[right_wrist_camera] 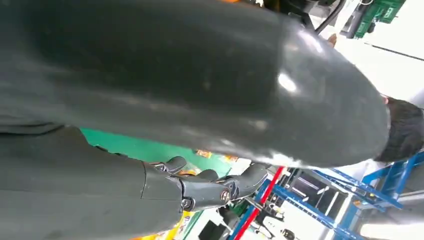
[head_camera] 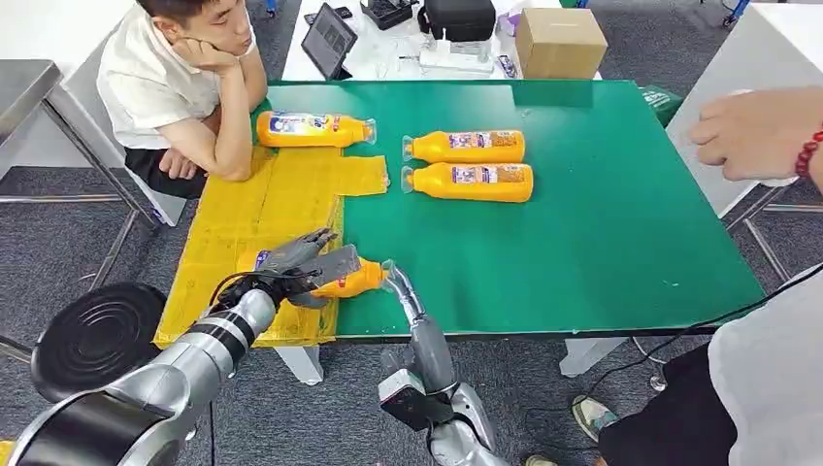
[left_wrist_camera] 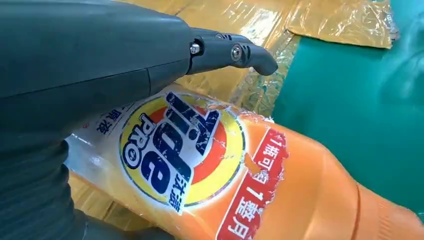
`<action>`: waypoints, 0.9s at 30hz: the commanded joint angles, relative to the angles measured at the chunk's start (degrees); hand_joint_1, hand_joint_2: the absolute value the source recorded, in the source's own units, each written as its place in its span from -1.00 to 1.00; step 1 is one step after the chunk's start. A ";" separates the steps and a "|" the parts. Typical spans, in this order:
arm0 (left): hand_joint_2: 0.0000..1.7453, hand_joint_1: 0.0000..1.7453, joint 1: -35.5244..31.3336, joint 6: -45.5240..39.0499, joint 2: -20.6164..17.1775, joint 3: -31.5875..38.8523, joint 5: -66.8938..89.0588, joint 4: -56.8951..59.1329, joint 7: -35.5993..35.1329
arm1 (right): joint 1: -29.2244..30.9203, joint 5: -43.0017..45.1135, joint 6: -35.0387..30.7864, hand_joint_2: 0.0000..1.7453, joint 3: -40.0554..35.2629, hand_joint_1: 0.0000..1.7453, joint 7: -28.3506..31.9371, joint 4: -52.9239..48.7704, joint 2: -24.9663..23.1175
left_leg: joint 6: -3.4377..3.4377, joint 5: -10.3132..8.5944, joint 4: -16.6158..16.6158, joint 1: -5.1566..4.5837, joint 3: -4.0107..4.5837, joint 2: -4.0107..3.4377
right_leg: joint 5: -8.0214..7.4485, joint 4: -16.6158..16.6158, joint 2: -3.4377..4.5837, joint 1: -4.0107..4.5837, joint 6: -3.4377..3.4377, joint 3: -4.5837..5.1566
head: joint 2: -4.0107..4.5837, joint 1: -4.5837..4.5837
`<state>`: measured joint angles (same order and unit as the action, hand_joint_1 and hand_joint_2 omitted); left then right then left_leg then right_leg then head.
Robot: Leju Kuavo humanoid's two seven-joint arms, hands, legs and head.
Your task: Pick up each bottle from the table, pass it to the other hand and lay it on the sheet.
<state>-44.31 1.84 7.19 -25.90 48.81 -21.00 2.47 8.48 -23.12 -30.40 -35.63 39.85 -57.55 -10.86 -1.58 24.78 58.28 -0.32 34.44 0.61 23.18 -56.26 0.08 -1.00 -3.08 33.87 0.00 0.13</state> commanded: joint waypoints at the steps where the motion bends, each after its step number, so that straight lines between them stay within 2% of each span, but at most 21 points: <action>1: 1.00 -1.00 2.72 -1.76 0.81 0.69 -1.84 1.54 2.23 | 1.61 0.10 -0.60 -1.00 -0.90 -1.00 0.15 3.53 0.91 | 0.10 0.05 -0.12 0.05 -0.22 -0.17 | 0.00 0.12 0.12 0.06 0.12 -0.18 | 0.00 0.00; 7: 1.00 -1.00 7.34 -5.79 0.27 1.61 -5.72 -8.68 7.21 | -0.63 -0.90 -1.63 -1.00 1.06 -1.00 0.15 1.61 1.15 | 0.06 0.02 -0.09 0.00 -0.13 -0.05 | 0.01 0.09 0.02 0.01 0.07 -0.11 | 0.00 0.00; 11: 1.00 -1.00 15.89 -8.80 -3.92 0.32 -8.57 -26.92 6.63 | -3.21 -1.80 -2.60 -1.00 2.90 -1.00 0.15 -1.45 1.42 | 0.11 0.07 -0.10 0.02 -0.14 -0.17 | 0.03 0.08 0.11 0.03 0.13 -0.08 | 0.00 -0.02; 15: 1.00 -1.00 20.71 -8.79 -7.10 0.35 -11.18 -36.49 6.27 | -4.36 -2.47 -2.88 -1.00 4.03 -1.00 0.15 -2.31 1.21 | 0.10 0.10 -0.04 0.04 0.04 -0.25 | 0.03 0.04 0.19 0.05 0.11 0.12 | 0.00 0.00; 20: 1.00 -1.00 21.93 -8.93 -8.07 0.59 -12.15 -38.88 6.65 | -4.43 -2.27 -2.89 -1.00 4.33 -1.00 0.15 -1.91 1.08 | 0.08 0.06 -0.01 0.05 0.28 -0.12 | 0.04 0.00 0.06 0.05 0.09 0.34 | 0.00 0.00; 23: 1.00 -1.00 24.83 -10.14 -10.01 1.34 -13.31 -45.81 7.86 | -4.64 -2.63 -3.44 -1.00 4.49 -1.00 0.15 -2.09 1.32 | 0.09 0.07 -0.03 0.05 0.31 -0.20 | 0.02 0.03 0.15 0.06 0.10 0.37 | 0.00 0.02; 27: 1.00 -1.00 28.65 -9.27 -9.97 2.51 -17.65 -54.03 9.87 | -4.83 -3.12 -3.38 -1.00 5.15 -1.00 0.15 -2.84 1.60 | 0.11 0.13 0.02 0.09 0.29 -0.22 | 0.07 0.00 0.14 0.09 0.13 0.34 | 0.00 0.00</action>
<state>-20.86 -8.42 0.68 -24.92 35.65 -60.13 10.34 3.31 -25.73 -33.70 -32.54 39.89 -59.74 -10.56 -1.57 24.79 58.28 -0.31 34.86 0.56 23.20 -56.26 0.09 -1.00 -3.07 34.31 0.00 0.13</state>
